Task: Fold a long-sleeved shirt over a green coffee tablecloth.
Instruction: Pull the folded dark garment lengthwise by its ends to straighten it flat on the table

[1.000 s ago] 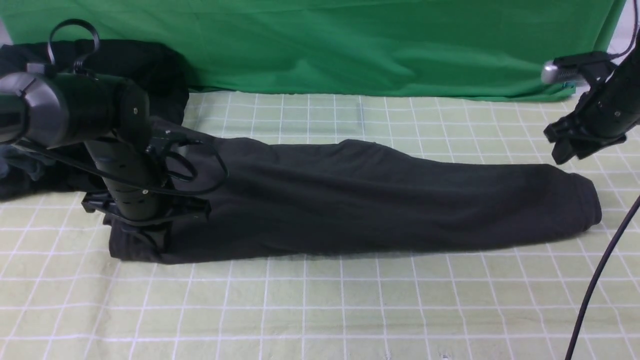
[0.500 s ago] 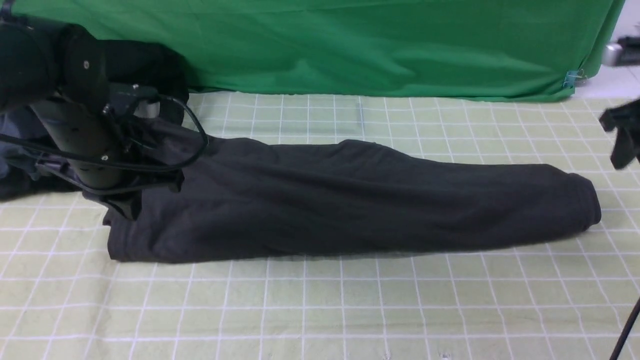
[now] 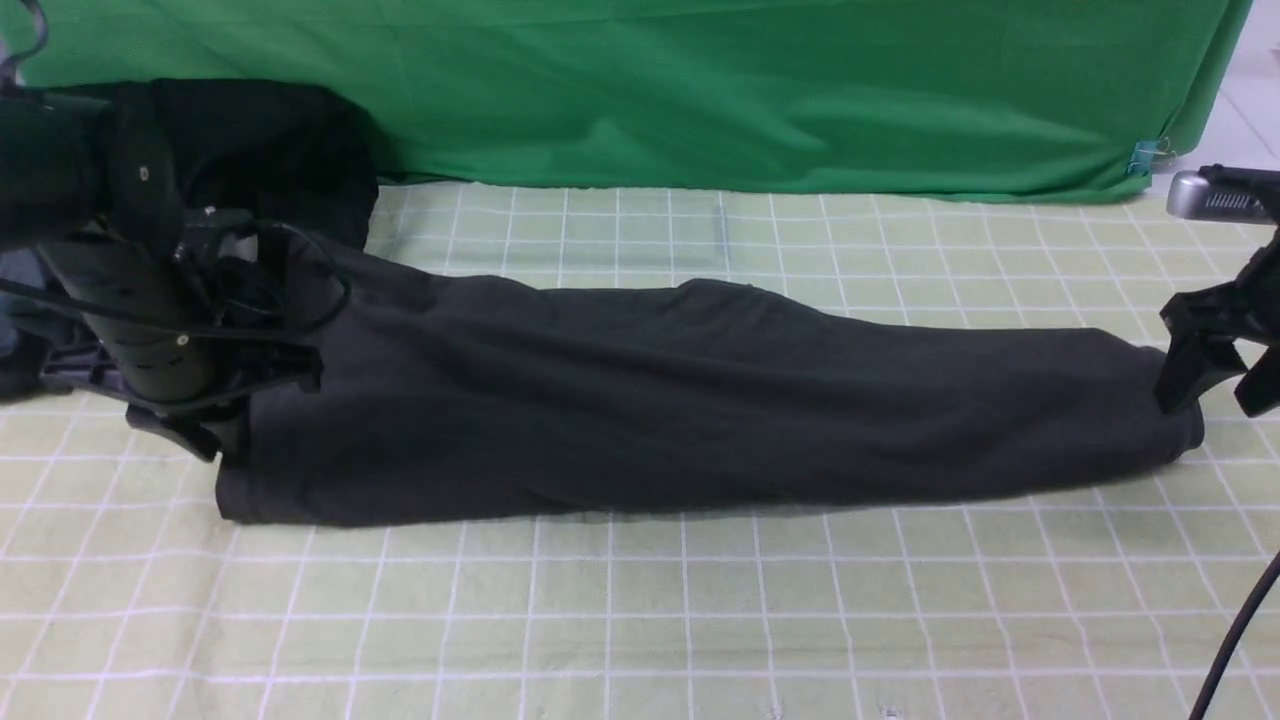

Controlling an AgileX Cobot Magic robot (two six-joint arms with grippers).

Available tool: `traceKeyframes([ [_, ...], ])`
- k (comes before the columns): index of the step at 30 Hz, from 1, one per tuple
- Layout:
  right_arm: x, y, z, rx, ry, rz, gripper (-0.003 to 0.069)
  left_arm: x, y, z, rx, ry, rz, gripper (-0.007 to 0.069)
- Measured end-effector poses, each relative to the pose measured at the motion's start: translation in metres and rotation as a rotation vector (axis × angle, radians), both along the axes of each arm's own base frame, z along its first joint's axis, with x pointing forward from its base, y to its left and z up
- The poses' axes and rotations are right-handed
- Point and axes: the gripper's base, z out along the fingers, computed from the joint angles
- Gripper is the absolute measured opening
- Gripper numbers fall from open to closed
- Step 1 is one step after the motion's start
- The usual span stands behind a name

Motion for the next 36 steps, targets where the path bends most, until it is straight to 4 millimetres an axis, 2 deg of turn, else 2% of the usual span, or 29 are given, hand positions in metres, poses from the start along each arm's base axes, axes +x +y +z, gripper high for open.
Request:
traceKeyframes([
  [4,0.003,0.005,-0.008,-0.002,0.006,0.026,0.0502,0.001,-0.002,-0.007,-0.02,0.024,0.009,0.0397],
  [5,0.004,0.006,-0.008,-0.002,0.007,0.027,0.0502,0.001,-0.002,-0.008,-0.02,0.025,0.008,0.0406],
  [6,0.005,0.008,-0.01,-0.003,0.004,0.035,0.0502,0.001,-0.003,-0.009,-0.027,0.029,-0.001,0.0458],
  [8,0.006,0.011,-0.014,-0.003,0.009,0.041,0.0502,0.001,-0.003,-0.01,-0.035,0.032,-0.011,0.0501],
  [10,0.008,0.011,-0.019,-0.002,0.015,0.043,0.0502,0.001,-0.004,-0.01,-0.042,0.035,-0.015,0.0503],
  [12,0.009,0.011,-0.023,-0.002,0.022,0.043,0.0502,0.001,-0.005,-0.014,-0.051,0.052,-0.021,0.0459],
  [17,0.011,0.01,-0.031,-0.018,0.036,0.047,0.0502,0.001,-0.008,-0.026,-0.072,0.111,-0.079,0.0207],
  [18,0.012,0.008,-0.034,-0.029,0.035,0.044,0.0502,0.001,-0.008,-0.026,-0.071,0.115,-0.086,0.0127],
  [20,0.013,0.006,-0.037,-0.055,0.031,0.04,0.0502,0.0,-0.008,-0.025,-0.07,0.115,-0.096,0.0051],
  [26,0.016,0.004,-0.047,-0.069,0.037,0.038,0.0489,-0.002,-0.008,-0.021,-0.069,0.117,-0.098,0.0026],
  [28,0.017,0.004,-0.05,-0.071,0.037,0.054,0.0433,-0.003,-0.008,-0.019,-0.069,0.124,-0.098,0.0026],
  [29,0.017,0.004,-0.052,-0.075,0.041,0.083,0.0292,-0.004,-0.008,-0.017,-0.069,0.127,-0.099,0.0026],
  [30,0.016,0.004,-0.052,-0.075,0.046,0.092,0.0207,-0.005,-0.008,-0.016,-0.069,0.132,-0.1,0.0026],
  [31,0.016,0.004,-0.052,-0.074,0.048,0.094,0.0171,-0.005,-0.008,-0.016,-0.069,0.134,-0.1,0.0026],
  [32,0.014,0.005,-0.05,-0.071,0.067,0.099,0.0081,-0.007,-0.008,-0.016,-0.07,0.154,-0.099,0.0026],
  [36,0.001,0.002,-0.042,-0.085,0.134,0.101,0.0041,-0.013,-0.007,-0.013,-0.07,0.198,-0.098,0.0026],
])
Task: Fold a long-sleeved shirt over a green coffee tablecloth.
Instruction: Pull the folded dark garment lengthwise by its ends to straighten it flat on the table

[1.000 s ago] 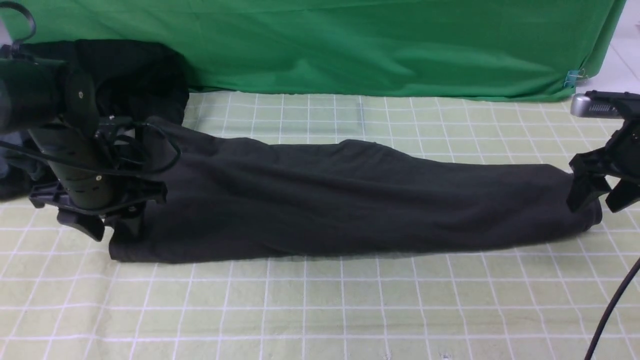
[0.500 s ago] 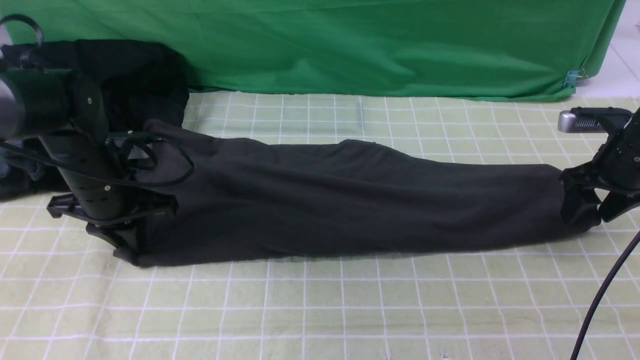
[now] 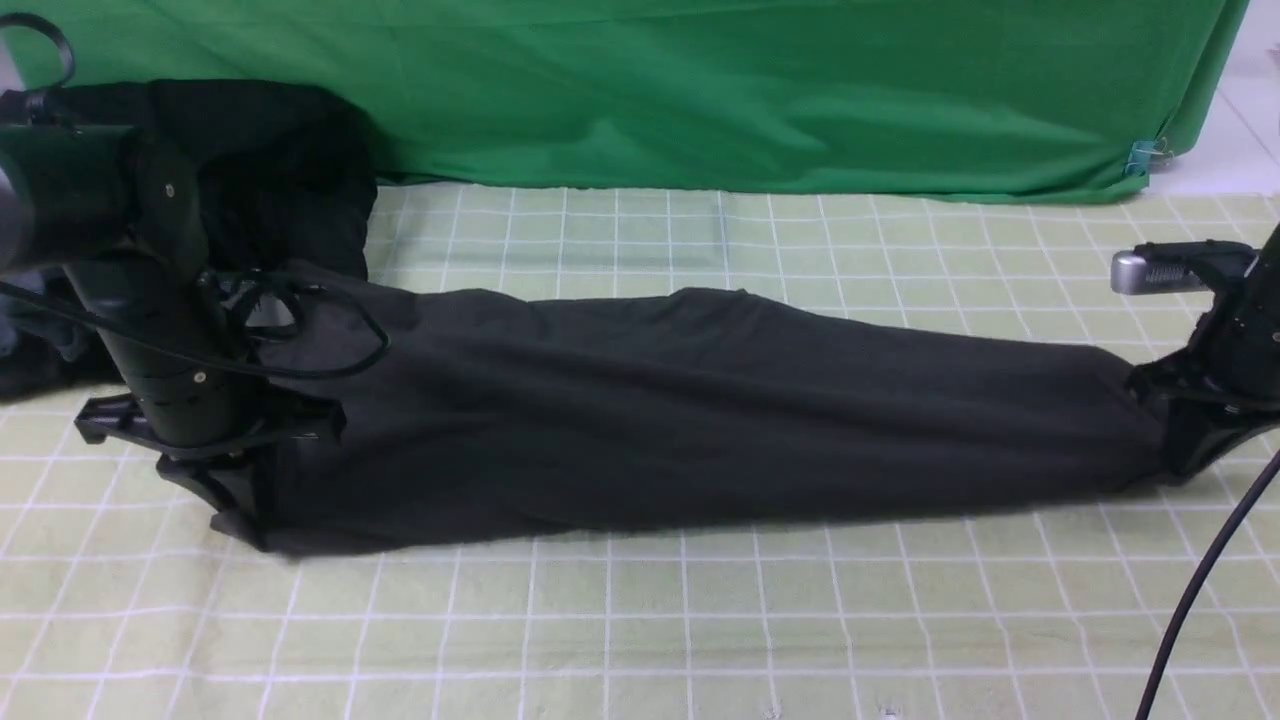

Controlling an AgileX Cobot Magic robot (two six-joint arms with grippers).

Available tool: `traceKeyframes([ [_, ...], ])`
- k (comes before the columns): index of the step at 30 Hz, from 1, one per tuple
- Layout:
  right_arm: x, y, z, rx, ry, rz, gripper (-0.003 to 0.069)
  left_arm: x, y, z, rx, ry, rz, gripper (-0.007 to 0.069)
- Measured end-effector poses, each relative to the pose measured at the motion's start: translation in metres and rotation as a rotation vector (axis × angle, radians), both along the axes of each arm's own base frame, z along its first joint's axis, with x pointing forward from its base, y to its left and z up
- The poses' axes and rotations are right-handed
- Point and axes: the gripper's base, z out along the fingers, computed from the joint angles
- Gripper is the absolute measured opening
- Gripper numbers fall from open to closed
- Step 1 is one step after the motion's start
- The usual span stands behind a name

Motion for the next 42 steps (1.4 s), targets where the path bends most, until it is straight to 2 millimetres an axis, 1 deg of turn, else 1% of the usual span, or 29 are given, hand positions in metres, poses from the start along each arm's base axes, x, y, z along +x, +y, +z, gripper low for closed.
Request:
traceKeyframes([
  [5,-0.028,-0.015,0.008,0.001,0.079,-0.092,0.0039,-0.01,-0.001,0.01,-0.003,0.059,-0.001,0.0026],
  [7,-0.038,-0.018,0.005,-0.001,0.118,-0.112,0.0049,-0.013,-0.002,0.01,-0.007,0.096,-0.01,0.0026],
  [8,-0.038,-0.019,0.005,-0.002,0.118,-0.112,0.005,-0.013,-0.002,0.01,-0.007,0.098,-0.01,0.0026],
  [10,-0.043,-0.018,0.0,-0.005,0.141,-0.12,0.0077,-0.014,-0.002,0.011,-0.005,0.107,-0.019,0.0026],
  [12,-0.044,-0.019,-0.002,-0.012,0.149,-0.133,0.0137,-0.014,-0.001,0.011,0.003,0.106,-0.023,0.0026],
  [13,-0.044,-0.02,-0.002,-0.024,0.144,-0.14,0.0231,-0.014,0.0,0.011,0.014,0.106,-0.009,0.0032],
  [14,-0.044,-0.02,-0.001,-0.026,0.143,-0.142,0.0281,-0.014,0.001,0.011,0.023,0.107,0.004,0.0044],
  [16,-0.045,-0.02,-0.001,-0.027,0.145,-0.144,0.0324,-0.014,0.001,0.011,0.03,0.108,0.018,0.0063],
  [17,-0.045,-0.02,0.003,-0.028,0.137,-0.149,0.0367,-0.015,0.003,0.011,0.043,0.111,0.025,0.0104],
  [18,-0.046,-0.02,0.007,-0.031,0.126,-0.152,0.0383,-0.015,0.003,0.011,0.052,0.109,0.032,0.0134],
  [20,-0.048,-0.02,0.019,-0.036,0.092,-0.157,0.0401,-0.016,0.006,0.015,0.084,0.099,0.042,0.0216],
  [21,-0.05,-0.02,0.028,-0.039,0.068,-0.158,0.0406,-0.017,0.008,0.02,0.099,0.085,0.045,0.0279],
  [23,-0.055,-0.019,0.047,-0.045,0.015,-0.163,0.041,-0.019,0.01,0.028,0.117,0.059,0.054,0.0374],
  [25,-0.064,-0.018,0.075,-0.056,-0.063,-0.166,0.041,-0.024,0.011,0.044,0.121,0.013,0.06,0.0477],
  [26,-0.067,-0.018,0.082,-0.057,-0.085,-0.168,0.041,-0.025,0.011,0.048,0.12,-0.001,0.064,0.0508],
  [28,-0.08,-0.015,0.113,-0.063,-0.182,-0.171,0.041,-0.029,0.008,0.065,0.084,-0.063,0.083,0.0561],
  [29,-0.08,-0.015,0.113,-0.062,-0.182,-0.172,0.041,-0.029,0.007,0.067,0.07,-0.075,0.088,0.0563],
  [30,-0.084,-0.014,0.123,-0.057,-0.225,-0.175,0.041,-0.028,0.005,0.071,0.041,-0.103,0.094,0.0566],
  [31,-0.086,-0.012,0.129,-0.042,-0.258,-0.18,0.041,-0.025,0.0,0.077,-0.013,-0.144,0.101,0.0563],
  [32,-0.086,-0.007,0.137,0.007,-0.308,-0.179,0.0407,-0.019,-0.011,0.084,-0.103,-0.209,0.104,0.0532],
  [33,-0.085,-0.002,0.14,0.052,-0.333,-0.168,0.0401,-0.014,-0.02,0.088,-0.158,-0.237,0.108,0.0501],
  [35,-0.079,0.014,0.142,0.119,-0.36,-0.101,0.0376,-0.002,-0.042,0.092,-0.232,-0.263,0.086,0.0382],
  [37,-0.07,0.039,0.143,0.153,-0.379,0.009,0.0325,0.013,-0.07,0.088,-0.258,-0.268,0.023,0.02],
  [38,-0.069,0.041,0.143,0.154,-0.378,0.017,0.0321,0.015,-0.072,0.087,-0.259,-0.268,0.017,0.0182],
  [39,-0.064,0.057,0.143,0.15,-0.383,0.083,0.028,0.029,-0.093,0.085,-0.259,-0.277,-0.044,0.007],
  [40,-0.064,0.061,0.143,0.149,-0.383,0.097,0.0274,0.031,-0.098,0.081,-0.257,-0.269,-0.056,0.0062],
  [41,-0.06,0.073,0.143,0.121,-0.391,0.151,0.022,0.043,-0.119,0.075,-0.258,-0.261,-0.106,0.0019],
  [42,-0.059,0.076,0.142,0.104,-0.395,0.165,0.0202,0.048,-0.127,0.076,-0.262,-0.27,-0.127,0.0011],
])
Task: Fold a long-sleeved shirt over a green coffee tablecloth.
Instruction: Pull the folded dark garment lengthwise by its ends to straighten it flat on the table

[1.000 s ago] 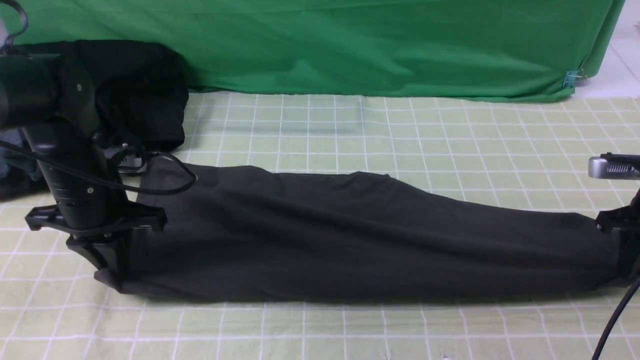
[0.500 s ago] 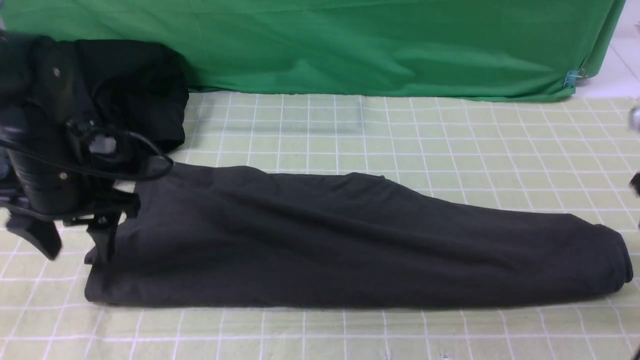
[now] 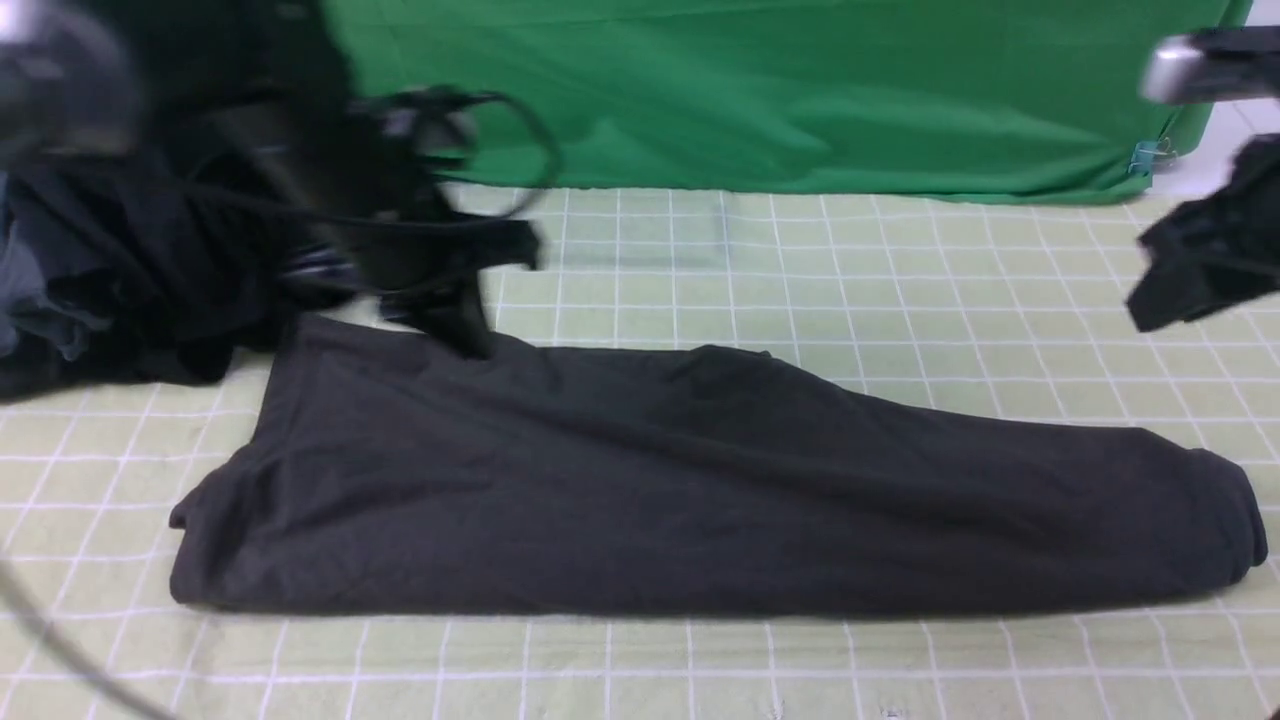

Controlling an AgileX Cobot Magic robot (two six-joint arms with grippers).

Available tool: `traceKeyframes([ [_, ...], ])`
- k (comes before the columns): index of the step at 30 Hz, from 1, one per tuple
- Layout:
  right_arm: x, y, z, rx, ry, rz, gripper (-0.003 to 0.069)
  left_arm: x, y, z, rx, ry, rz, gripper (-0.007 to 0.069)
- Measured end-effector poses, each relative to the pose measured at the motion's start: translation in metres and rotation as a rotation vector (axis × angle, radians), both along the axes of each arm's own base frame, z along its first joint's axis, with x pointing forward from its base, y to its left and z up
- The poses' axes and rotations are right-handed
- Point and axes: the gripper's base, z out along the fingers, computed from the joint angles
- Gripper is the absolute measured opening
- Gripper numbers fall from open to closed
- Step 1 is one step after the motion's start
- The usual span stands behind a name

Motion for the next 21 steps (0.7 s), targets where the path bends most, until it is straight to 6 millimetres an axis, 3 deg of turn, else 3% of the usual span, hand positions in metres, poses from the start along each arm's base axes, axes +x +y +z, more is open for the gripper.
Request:
traceKeyframes([
  [3,0.001,0.003,0.0,-0.018,-0.006,0.004,0.0176,0.013,-0.021,-0.007,0.001,-0.022,-0.057,0.0003],
  [5,0.001,0.002,0.001,-0.029,-0.01,-0.009,0.0172,0.023,-0.044,-0.023,0.007,-0.027,-0.135,0.0003],
  [9,0.001,0.001,0.001,-0.037,-0.005,-0.014,0.0176,0.025,-0.065,-0.057,0.01,0.062,-0.218,0.0003],
  [14,0.001,0.001,0.001,-0.035,-0.002,-0.021,0.0187,0.032,-0.073,-0.097,0.028,0.095,-0.229,0.0003],
  [21,-0.001,0.001,0.0,-0.035,0.019,-0.024,0.0199,0.058,-0.069,-0.097,0.047,-0.147,-0.123,0.0003],
])
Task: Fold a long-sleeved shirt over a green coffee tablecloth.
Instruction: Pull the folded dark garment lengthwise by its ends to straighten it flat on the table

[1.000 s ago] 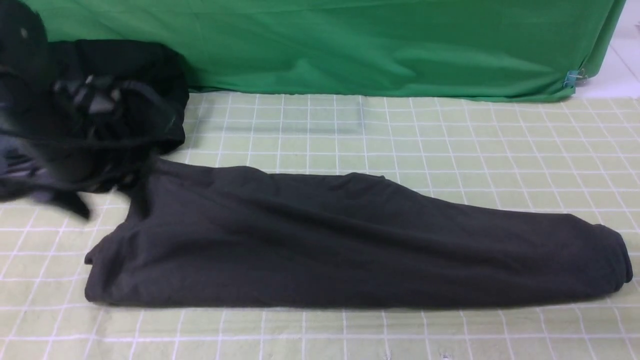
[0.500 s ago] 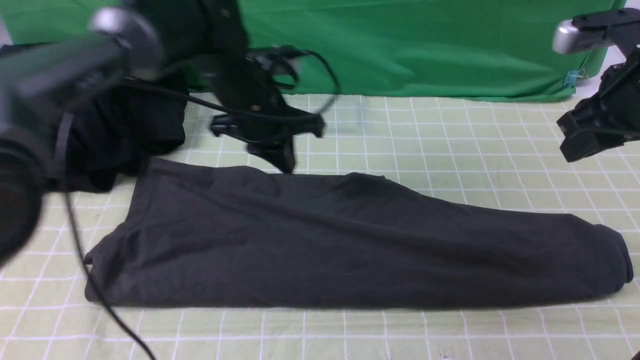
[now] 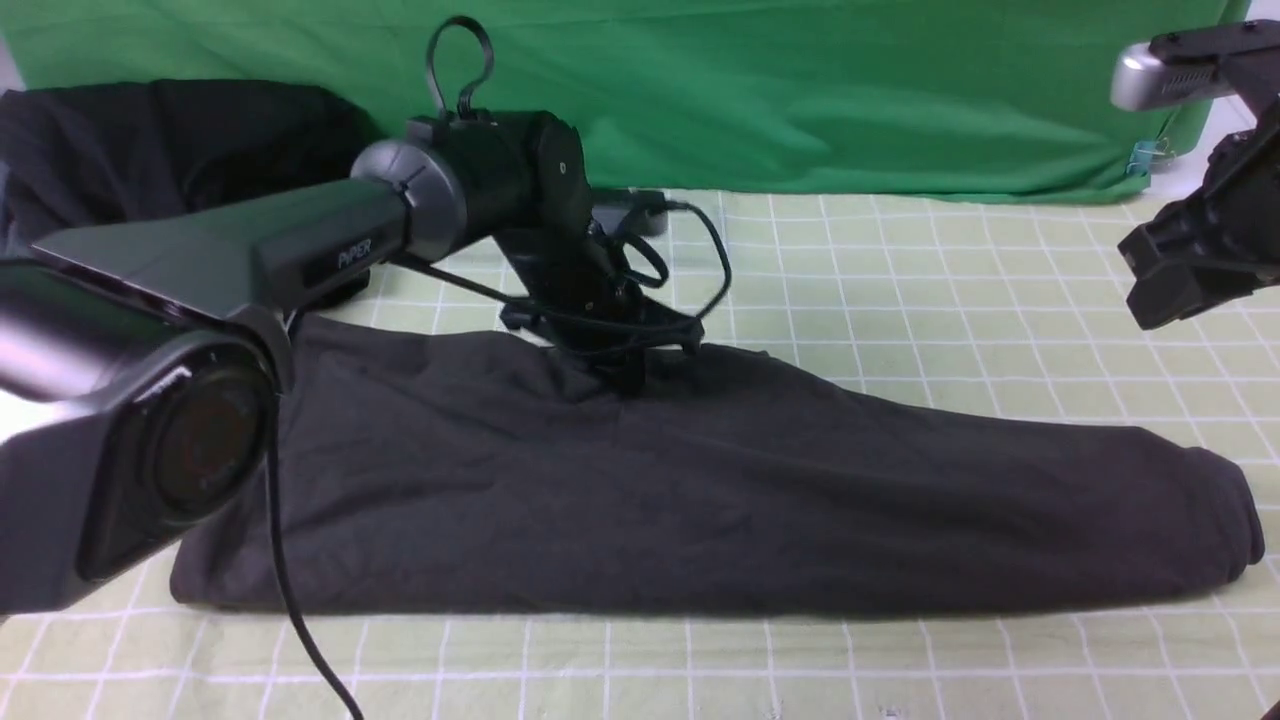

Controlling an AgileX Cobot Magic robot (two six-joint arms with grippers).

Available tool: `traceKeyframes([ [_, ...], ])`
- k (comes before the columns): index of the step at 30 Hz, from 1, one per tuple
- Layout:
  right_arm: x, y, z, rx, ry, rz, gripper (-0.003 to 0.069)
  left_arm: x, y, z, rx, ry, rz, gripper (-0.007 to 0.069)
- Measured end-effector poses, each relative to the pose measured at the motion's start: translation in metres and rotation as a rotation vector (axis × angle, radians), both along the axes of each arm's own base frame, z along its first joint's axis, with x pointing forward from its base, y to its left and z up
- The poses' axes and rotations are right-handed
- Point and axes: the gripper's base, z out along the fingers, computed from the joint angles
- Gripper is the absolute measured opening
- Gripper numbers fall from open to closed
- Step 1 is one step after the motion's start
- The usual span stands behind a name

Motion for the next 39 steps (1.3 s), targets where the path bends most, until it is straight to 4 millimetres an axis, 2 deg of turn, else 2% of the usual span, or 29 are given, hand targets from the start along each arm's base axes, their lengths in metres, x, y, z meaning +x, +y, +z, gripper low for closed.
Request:
traceKeyframes([
  [4,-0.006,-0.002,-0.002,-0.023,0.067,0.005,0.0218,0.01,0.011,0.008,0.01,-0.038,0.049,0.0003],
  [6,-0.007,-0.005,-0.003,-0.054,0.088,-0.024,0.0256,0.01,0.017,0.023,0.024,-0.035,0.049,0.0003],
  [9,-0.008,-0.014,-0.007,-0.127,0.1,-0.078,0.0344,0.0,0.022,0.064,0.032,-0.058,0.035,0.0003],
  [10,-0.008,-0.016,-0.008,-0.138,0.104,-0.088,0.036,-0.003,0.023,0.071,0.032,-0.065,0.035,0.0003],
  [11,-0.01,-0.025,-0.016,-0.165,0.132,-0.127,0.0433,-0.012,0.027,0.103,0.027,-0.102,0.028,0.0003],
  [12,-0.013,-0.033,-0.024,-0.173,0.162,-0.153,0.0484,-0.021,0.031,0.125,0.026,-0.13,0.02,0.0003],
  [13,-0.013,-0.034,-0.025,-0.173,0.165,-0.161,0.0492,-0.022,0.032,0.129,0.028,-0.131,0.018,0.0003],
  [14,-0.017,-0.048,-0.038,-0.167,0.192,-0.216,0.0552,-0.037,0.038,0.158,0.019,-0.168,0.014,0.0003],
  [16,-0.017,-0.055,-0.044,-0.152,0.188,-0.244,0.0575,-0.045,0.041,0.168,0.018,-0.182,0.013,0.0003],
  [17,-0.016,-0.065,-0.054,-0.115,0.192,-0.288,0.0594,-0.062,0.048,0.184,0.011,-0.201,0.012,0.0003],
  [20,-0.011,-0.074,-0.069,-0.076,0.209,-0.317,0.0603,-0.08,0.055,0.185,0.014,-0.196,0.014,0.0003],
  [21,-0.005,-0.076,-0.079,-0.062,0.222,-0.328,0.0604,-0.093,0.06,0.175,0.023,-0.172,0.013,0.0003],
  [22,-0.004,-0.076,-0.081,-0.06,0.221,-0.328,0.0605,-0.096,0.061,0.173,0.024,-0.169,0.013,0.0003],
  [25,0.009,-0.075,-0.119,-0.028,0.3,-0.316,0.0606,-0.128,0.074,0.147,0.041,-0.13,0.015,0.0003],
  [26,0.01,-0.074,-0.12,-0.026,0.304,-0.315,0.0606,-0.13,0.074,0.146,0.042,-0.128,0.015,0.0003],
  [27,0.014,-0.074,-0.135,-0.015,0.331,-0.309,0.0606,-0.142,0.08,0.138,0.057,-0.117,0.013,0.0003],
  [28,0.017,-0.073,-0.149,-0.009,0.357,-0.302,0.0598,-0.154,0.086,0.127,0.08,-0.098,0.01,0.0003],
  [30,0.02,-0.073,-0.164,-0.008,0.386,-0.291,0.0563,-0.167,0.092,0.12,0.102,-0.085,0.005,0.0003],
  [33,0.02,-0.074,-0.167,-0.013,0.391,-0.277,0.0441,-0.18,0.098,0.119,0.115,-0.08,0.007,0.0003],
  [34,0.02,-0.074,-0.167,-0.014,0.391,-0.275,0.0428,-0.181,0.099,0.118,0.118,-0.079,0.007,0.0003],
  [35,0.02,-0.074,-0.167,-0.014,0.392,-0.271,0.0366,-0.183,0.1,0.12,0.121,-0.081,0.009,0.0003],
  [36,0.02,-0.073,-0.167,-0.004,0.394,-0.263,0.0222,-0.188,0.103,0.124,0.12,-0.092,0.019,0.0003],
  [38,0.019,-0.073,-0.167,0.007,0.405,-0.261,0.0095,-0.192,0.105,0.131,0.125,-0.116,0.021,0.0003],
  [39,0.019,-0.075,-0.165,0.01,0.416,-0.263,0.0055,-0.195,0.108,0.136,0.131,-0.134,0.024,0.0003],
])
